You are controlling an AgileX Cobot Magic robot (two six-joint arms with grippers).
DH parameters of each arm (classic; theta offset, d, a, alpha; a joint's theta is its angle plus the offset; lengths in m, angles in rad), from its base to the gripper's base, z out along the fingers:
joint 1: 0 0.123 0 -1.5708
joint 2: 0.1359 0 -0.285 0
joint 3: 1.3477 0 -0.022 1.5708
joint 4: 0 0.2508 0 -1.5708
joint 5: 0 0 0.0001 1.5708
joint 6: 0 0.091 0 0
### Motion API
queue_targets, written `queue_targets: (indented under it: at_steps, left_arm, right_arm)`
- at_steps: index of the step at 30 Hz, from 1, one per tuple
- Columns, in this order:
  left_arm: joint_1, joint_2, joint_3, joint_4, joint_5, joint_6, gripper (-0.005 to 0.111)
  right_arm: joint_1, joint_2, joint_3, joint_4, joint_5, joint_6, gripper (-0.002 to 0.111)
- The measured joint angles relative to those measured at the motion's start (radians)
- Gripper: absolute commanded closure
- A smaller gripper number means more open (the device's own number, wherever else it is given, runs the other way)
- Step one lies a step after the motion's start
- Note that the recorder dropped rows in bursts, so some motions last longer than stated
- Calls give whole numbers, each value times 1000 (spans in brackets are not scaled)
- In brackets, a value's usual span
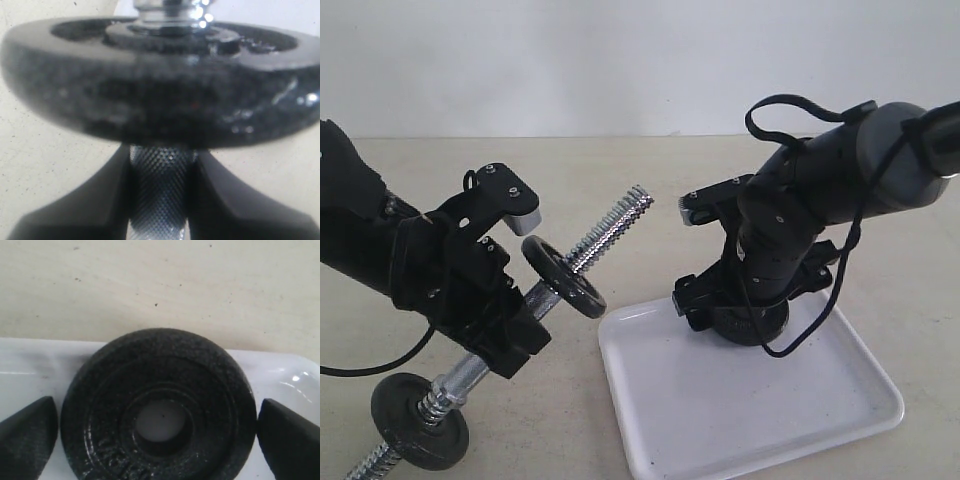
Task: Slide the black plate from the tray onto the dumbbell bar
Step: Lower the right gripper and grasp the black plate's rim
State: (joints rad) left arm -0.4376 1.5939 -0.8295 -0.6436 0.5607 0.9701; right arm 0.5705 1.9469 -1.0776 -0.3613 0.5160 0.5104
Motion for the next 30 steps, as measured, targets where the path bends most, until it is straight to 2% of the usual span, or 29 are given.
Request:
queue_targets:
  at_steps: [18,30]
  left_arm:
    - [0,0,0,-2,0,0,102]
    - [0,0,0,-2,0,0,102]
  right_arm:
    - [0,11,-6,49,12,0,7]
    - [-2,68,-28,72,-71,17,7]
